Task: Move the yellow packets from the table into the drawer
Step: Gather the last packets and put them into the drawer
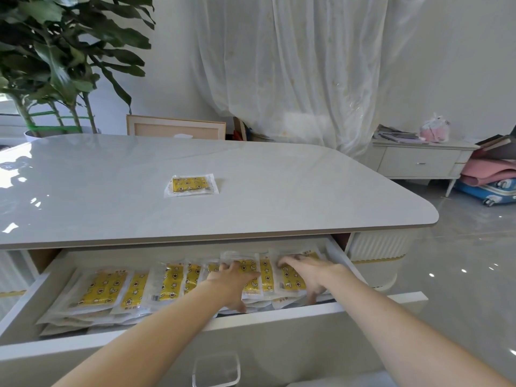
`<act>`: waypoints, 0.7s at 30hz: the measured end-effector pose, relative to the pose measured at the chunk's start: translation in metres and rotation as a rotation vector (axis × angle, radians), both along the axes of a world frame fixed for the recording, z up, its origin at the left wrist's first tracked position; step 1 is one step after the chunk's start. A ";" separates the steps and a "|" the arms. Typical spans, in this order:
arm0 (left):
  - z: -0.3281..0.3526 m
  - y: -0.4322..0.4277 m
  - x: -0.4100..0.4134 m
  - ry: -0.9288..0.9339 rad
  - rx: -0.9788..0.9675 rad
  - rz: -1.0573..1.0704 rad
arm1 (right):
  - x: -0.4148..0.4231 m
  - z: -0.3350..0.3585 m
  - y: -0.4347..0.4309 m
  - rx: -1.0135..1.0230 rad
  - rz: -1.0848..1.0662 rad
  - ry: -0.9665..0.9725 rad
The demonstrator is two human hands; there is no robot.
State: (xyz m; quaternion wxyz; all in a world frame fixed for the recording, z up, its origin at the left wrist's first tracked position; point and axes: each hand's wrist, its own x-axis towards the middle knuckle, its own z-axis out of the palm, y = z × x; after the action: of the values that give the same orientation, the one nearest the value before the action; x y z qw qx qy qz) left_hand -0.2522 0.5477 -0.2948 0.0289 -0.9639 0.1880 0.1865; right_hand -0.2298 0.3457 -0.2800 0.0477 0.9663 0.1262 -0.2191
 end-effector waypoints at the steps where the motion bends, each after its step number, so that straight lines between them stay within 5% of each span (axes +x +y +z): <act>1: 0.000 -0.001 0.000 0.000 0.003 0.000 | -0.001 0.001 -0.001 -0.029 0.028 -0.014; 7: 0.000 -0.005 0.005 -0.018 0.005 0.011 | 0.005 -0.005 0.005 -0.180 0.160 -0.154; 16: -0.005 -0.010 0.012 -0.015 0.021 0.038 | 0.001 -0.008 0.007 -0.088 0.066 -0.145; 21: -0.006 -0.011 0.009 -0.016 0.030 0.038 | -0.003 -0.008 0.014 -0.117 0.195 -0.251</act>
State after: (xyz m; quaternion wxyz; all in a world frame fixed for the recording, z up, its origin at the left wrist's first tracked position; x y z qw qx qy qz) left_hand -0.2429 0.5367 -0.3006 0.0414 -0.9682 0.1664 0.1821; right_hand -0.2325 0.3592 -0.2885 0.1402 0.9649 0.1994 -0.0981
